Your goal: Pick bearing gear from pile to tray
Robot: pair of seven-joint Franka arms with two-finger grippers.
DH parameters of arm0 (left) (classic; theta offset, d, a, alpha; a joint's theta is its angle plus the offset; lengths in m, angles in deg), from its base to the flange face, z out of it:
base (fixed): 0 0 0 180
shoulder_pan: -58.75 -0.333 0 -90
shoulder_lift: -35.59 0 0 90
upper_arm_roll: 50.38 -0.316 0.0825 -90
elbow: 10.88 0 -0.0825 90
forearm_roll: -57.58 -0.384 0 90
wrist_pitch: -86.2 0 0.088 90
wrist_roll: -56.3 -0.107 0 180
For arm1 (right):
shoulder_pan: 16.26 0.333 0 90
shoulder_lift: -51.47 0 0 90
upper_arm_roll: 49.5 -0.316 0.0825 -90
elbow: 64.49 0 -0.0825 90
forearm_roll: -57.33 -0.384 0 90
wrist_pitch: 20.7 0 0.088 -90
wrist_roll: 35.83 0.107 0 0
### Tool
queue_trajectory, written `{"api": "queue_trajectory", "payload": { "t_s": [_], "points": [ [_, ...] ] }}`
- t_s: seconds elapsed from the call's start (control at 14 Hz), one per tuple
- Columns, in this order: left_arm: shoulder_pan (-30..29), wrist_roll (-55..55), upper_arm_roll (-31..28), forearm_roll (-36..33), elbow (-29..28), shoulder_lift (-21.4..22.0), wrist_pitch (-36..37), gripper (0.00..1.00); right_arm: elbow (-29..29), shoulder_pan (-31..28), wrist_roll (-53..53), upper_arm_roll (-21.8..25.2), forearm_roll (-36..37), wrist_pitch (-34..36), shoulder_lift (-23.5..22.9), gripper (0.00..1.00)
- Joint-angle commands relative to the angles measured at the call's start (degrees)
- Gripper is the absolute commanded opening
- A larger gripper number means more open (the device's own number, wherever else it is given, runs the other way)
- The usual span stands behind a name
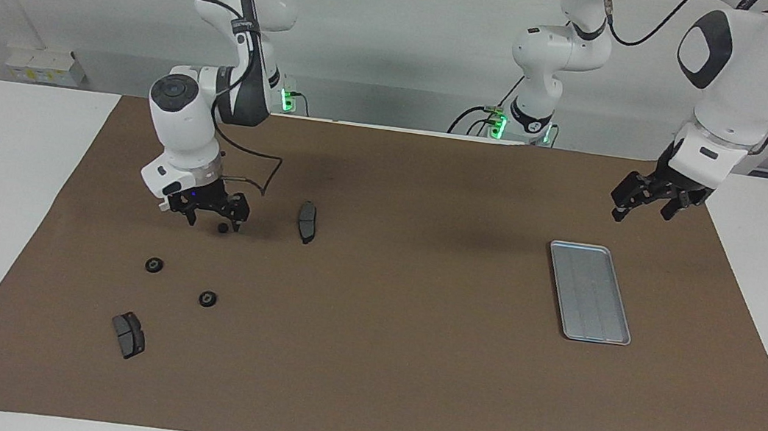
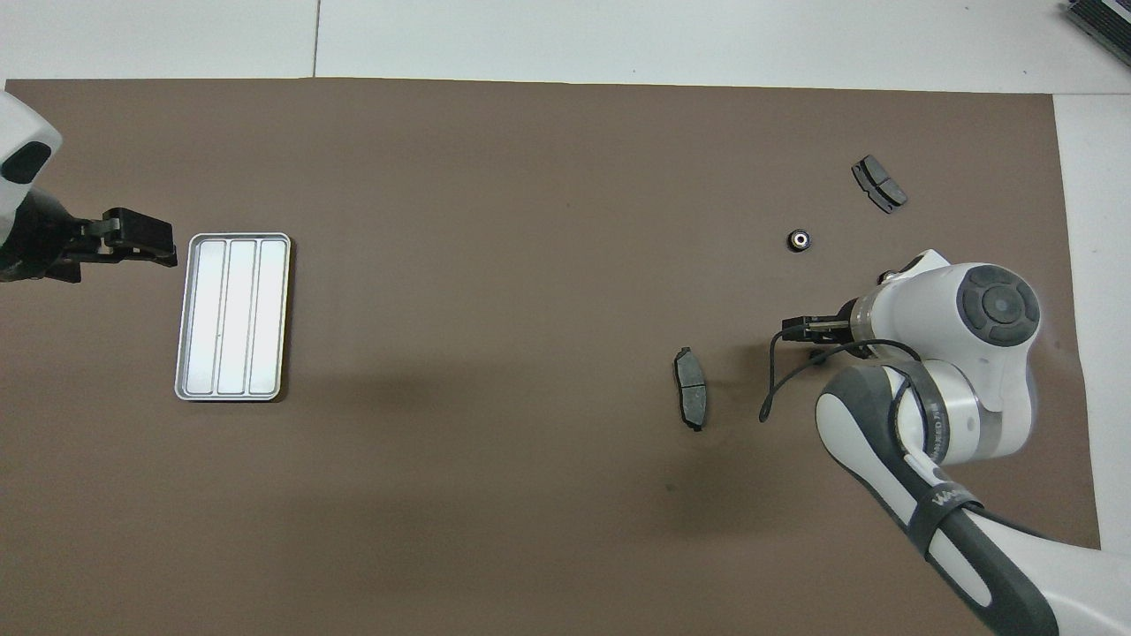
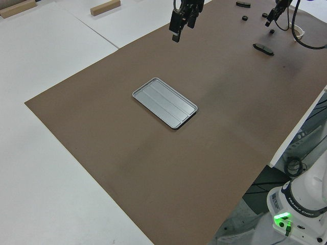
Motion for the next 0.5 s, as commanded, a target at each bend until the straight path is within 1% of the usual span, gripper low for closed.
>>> {"api": "queue_trajectory", "payload": {
  "t_s": [0.0,0.29,0.43],
  "points": [
    [-0.58,-0.01,0.45,-0.96,-1.51,1.26,-0.63,1.0,-1.02,-0.4,-1.19,-0.1,-1.36,-2.28,-0.42,1.0],
    [-0.58,-0.01,0.45,-0.96,-1.42,1.26,-0.72,1.0,-1.55,-0.22,-1.1,-0.1,-1.36,-2.55,-0.34,1.0],
    [-0.58,-0.01,0.45,-0.96,-1.42,1.26,-0.63,1.0,-3.12,0.04,-1.02,-0.19,-1.36,-2.73,0.19,1.0]
  ]
}}
